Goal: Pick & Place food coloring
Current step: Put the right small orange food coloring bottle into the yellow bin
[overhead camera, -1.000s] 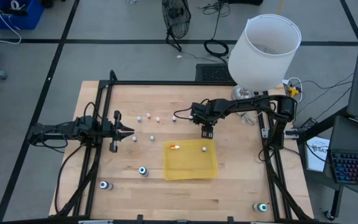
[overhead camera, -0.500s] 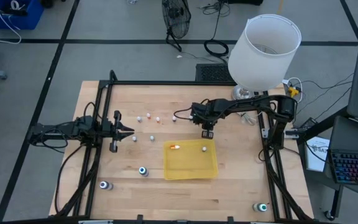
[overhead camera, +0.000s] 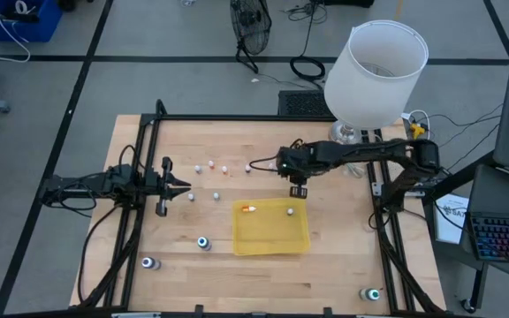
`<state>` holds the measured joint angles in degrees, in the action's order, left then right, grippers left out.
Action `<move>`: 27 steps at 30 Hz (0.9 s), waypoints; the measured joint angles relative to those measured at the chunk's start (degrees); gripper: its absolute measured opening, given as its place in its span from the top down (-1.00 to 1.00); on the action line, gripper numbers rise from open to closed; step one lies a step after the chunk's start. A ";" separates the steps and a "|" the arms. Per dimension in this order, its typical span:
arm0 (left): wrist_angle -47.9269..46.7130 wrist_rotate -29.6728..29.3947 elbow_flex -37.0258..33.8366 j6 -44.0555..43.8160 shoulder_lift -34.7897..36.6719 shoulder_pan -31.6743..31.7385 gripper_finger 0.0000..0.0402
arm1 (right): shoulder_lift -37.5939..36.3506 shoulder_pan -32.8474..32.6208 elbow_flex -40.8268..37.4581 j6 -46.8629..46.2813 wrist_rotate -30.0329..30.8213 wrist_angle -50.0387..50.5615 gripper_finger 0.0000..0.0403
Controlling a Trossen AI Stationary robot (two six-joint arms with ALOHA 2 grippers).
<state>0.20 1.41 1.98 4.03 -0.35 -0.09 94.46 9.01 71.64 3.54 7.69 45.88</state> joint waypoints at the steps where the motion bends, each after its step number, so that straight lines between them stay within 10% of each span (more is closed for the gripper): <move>1: -0.02 0.00 0.00 0.00 -0.01 -0.01 0.75 | -1.07 -0.90 0.00 -0.94 -0.01 0.00 0.74; 27: -0.02 0.00 0.00 0.00 -0.01 -0.01 0.75 | 3.82 -21.81 7.69 -19.87 -0.61 11.42 0.74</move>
<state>0.19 1.41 1.98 4.03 -0.36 -0.09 98.28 -12.80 79.33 -16.33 7.09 57.30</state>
